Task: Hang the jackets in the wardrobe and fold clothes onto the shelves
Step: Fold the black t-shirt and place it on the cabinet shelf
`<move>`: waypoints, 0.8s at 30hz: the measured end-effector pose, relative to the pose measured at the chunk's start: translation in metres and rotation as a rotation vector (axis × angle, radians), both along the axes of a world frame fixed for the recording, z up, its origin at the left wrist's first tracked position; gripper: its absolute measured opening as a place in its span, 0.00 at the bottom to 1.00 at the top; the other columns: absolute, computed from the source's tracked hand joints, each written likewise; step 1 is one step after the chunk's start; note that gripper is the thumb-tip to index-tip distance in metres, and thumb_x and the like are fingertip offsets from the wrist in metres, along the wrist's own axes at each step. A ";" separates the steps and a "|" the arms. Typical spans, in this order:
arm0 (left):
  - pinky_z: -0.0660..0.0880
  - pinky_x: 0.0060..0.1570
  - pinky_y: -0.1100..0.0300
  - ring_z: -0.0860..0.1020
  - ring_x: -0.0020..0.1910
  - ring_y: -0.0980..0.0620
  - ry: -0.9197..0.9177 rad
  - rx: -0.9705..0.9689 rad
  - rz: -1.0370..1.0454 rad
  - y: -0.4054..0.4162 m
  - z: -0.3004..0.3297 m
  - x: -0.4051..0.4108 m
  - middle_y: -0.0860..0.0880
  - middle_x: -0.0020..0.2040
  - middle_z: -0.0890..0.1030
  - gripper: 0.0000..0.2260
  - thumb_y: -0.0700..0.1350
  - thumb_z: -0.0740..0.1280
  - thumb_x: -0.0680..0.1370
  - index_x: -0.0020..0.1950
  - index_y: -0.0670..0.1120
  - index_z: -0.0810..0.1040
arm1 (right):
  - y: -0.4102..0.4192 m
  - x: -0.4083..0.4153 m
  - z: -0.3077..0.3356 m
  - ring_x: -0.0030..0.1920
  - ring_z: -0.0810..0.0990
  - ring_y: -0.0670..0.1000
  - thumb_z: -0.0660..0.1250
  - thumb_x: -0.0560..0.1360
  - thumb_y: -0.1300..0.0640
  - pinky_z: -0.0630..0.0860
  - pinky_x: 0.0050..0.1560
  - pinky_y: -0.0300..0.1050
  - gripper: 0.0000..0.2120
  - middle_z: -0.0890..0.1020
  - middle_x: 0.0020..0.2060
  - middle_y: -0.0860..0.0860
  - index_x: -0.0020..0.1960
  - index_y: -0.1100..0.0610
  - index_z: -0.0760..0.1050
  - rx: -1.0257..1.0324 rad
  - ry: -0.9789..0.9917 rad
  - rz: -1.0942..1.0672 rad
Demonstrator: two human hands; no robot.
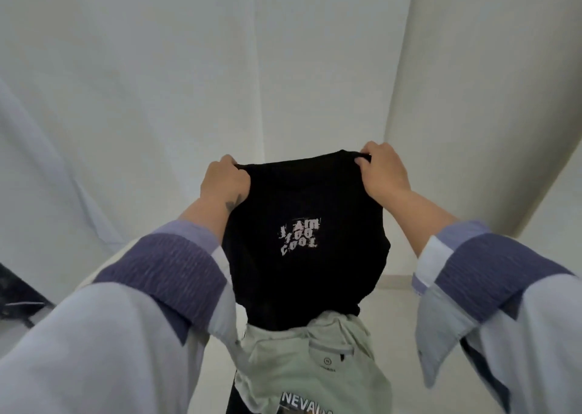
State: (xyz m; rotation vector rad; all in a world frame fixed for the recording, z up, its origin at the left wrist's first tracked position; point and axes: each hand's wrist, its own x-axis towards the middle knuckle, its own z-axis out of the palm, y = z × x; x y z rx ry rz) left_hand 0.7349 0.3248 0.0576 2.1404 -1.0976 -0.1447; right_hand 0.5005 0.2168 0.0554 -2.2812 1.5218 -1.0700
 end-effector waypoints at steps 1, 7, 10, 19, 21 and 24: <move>0.67 0.47 0.56 0.74 0.56 0.39 0.006 -0.035 -0.002 0.006 0.009 0.001 0.39 0.64 0.72 0.17 0.39 0.56 0.77 0.65 0.40 0.70 | 0.006 -0.001 0.010 0.53 0.75 0.58 0.57 0.81 0.55 0.71 0.54 0.51 0.13 0.73 0.57 0.58 0.60 0.60 0.72 -0.024 -0.010 -0.008; 0.69 0.48 0.56 0.72 0.48 0.43 0.035 -0.322 0.009 0.044 0.059 0.002 0.39 0.63 0.70 0.16 0.38 0.54 0.77 0.63 0.41 0.73 | 0.043 0.000 0.068 0.51 0.75 0.57 0.55 0.81 0.57 0.71 0.50 0.48 0.11 0.72 0.56 0.56 0.59 0.60 0.72 -0.190 -0.083 -0.018; 0.69 0.52 0.54 0.72 0.50 0.41 -0.024 -0.373 -0.026 0.063 0.071 0.003 0.41 0.61 0.68 0.15 0.40 0.52 0.79 0.62 0.42 0.72 | 0.059 -0.002 0.078 0.48 0.74 0.52 0.52 0.80 0.60 0.68 0.46 0.41 0.14 0.71 0.50 0.48 0.60 0.56 0.72 -0.166 -0.172 -0.004; 0.69 0.46 0.53 0.72 0.48 0.45 0.368 -0.353 -0.195 0.102 0.074 -0.008 0.46 0.48 0.73 0.10 0.52 0.58 0.75 0.47 0.46 0.72 | 0.104 -0.027 0.059 0.44 0.70 0.53 0.50 0.80 0.61 0.66 0.47 0.44 0.14 0.69 0.54 0.55 0.60 0.57 0.71 -0.129 -0.127 -0.138; 0.67 0.52 0.51 0.69 0.53 0.43 0.285 -0.189 -0.203 0.114 0.072 -0.009 0.43 0.55 0.68 0.12 0.53 0.58 0.75 0.53 0.48 0.71 | 0.113 -0.036 0.054 0.44 0.71 0.55 0.50 0.81 0.61 0.67 0.47 0.45 0.14 0.69 0.56 0.57 0.60 0.58 0.71 -0.111 -0.112 -0.175; 0.66 0.56 0.49 0.67 0.57 0.41 0.079 -0.024 -0.181 0.125 0.065 -0.014 0.41 0.57 0.67 0.16 0.44 0.54 0.76 0.62 0.44 0.69 | 0.126 -0.045 0.048 0.46 0.73 0.57 0.50 0.81 0.61 0.68 0.49 0.45 0.14 0.69 0.58 0.58 0.61 0.59 0.71 -0.084 -0.071 -0.207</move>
